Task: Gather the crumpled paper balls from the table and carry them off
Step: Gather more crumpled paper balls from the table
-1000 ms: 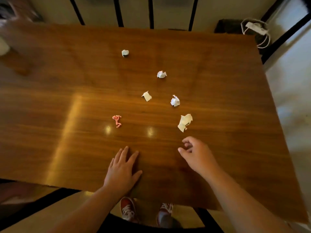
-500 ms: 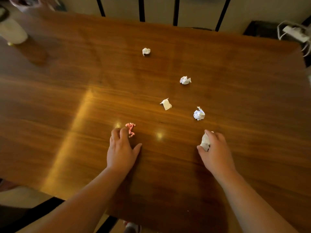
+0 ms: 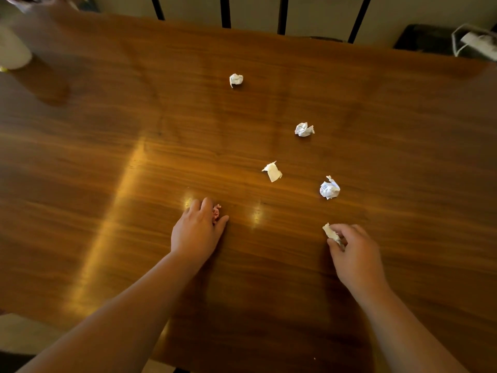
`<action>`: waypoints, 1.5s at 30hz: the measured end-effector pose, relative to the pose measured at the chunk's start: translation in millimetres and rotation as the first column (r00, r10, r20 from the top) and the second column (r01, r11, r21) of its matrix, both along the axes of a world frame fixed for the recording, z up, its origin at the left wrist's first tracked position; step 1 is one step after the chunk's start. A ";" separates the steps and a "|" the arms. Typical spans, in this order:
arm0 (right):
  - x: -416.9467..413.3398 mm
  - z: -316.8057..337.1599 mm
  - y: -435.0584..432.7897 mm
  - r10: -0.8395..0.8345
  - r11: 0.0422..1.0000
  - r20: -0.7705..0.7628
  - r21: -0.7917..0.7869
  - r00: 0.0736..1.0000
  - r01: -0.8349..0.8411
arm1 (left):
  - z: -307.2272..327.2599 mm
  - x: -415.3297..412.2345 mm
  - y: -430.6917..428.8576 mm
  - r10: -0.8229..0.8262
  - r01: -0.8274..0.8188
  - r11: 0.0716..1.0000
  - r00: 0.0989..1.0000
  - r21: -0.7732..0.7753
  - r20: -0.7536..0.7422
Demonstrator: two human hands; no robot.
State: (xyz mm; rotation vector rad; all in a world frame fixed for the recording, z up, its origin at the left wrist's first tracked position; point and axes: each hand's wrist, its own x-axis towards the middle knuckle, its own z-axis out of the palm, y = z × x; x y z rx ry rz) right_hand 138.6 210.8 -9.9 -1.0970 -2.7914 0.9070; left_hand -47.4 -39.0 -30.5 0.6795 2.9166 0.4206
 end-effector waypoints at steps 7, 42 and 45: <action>-1.7 2.3 -4.8 -0.443 0.625 0.048 -0.700 0.895 0.346 | -4.6 3.4 -4.4 -0.128 0.122 0.991 0.984 -0.064 -0.120; 32.2 3.4 13.5 -0.563 0.018 0.146 -0.982 0.813 0.188 | 5.5 -64.6 164.1 -0.128 0.099 0.931 0.990 -0.351 -0.061; 32.3 2.7 14.3 -0.568 0.015 0.153 -0.981 0.809 0.195 | 2.1 -65.3 163.3 -0.173 0.141 0.935 0.982 -0.326 -0.072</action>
